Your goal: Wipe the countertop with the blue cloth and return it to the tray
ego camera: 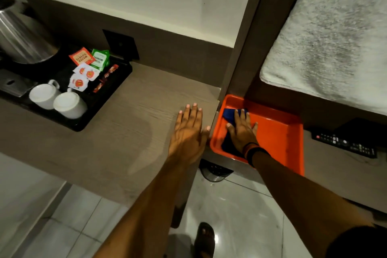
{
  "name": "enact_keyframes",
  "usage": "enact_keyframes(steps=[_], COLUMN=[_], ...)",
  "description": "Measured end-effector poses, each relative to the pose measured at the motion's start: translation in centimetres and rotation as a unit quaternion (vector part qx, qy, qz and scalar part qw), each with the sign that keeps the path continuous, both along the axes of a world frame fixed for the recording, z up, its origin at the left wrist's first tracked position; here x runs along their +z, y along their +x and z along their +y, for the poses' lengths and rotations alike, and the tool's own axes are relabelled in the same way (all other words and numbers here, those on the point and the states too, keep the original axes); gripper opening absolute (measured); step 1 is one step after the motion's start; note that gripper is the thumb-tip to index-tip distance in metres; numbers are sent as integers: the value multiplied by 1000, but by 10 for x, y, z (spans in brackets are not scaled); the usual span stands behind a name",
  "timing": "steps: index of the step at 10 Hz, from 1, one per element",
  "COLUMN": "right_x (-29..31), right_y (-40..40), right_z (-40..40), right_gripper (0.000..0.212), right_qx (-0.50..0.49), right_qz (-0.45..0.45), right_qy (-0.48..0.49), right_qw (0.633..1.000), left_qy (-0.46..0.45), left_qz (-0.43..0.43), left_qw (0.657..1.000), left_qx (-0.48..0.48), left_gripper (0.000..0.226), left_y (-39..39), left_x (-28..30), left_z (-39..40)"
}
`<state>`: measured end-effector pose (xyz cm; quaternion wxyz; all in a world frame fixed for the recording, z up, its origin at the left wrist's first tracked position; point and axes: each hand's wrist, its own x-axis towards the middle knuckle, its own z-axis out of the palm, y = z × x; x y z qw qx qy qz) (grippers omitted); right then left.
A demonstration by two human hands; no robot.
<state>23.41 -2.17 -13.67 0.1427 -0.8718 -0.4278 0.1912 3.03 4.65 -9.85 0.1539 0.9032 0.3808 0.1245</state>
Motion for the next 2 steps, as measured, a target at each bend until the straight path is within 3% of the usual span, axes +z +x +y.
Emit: enact_keyframes(steps=[1, 2], right_x=[50, 101], right_y=[-39, -105], right_z=[-34, -102], right_gripper=[63, 50], right_qx=[-38, -65], right_qz=[43, 119], right_qy=[106, 233], right_qw=[993, 963], left_qy=[-2, 47], left_qz=[20, -9], left_qw=[1000, 999], left_qx=[14, 16], left_gripper=[71, 71], left_y=[-7, -23], left_x=[27, 66], left_z=[8, 6])
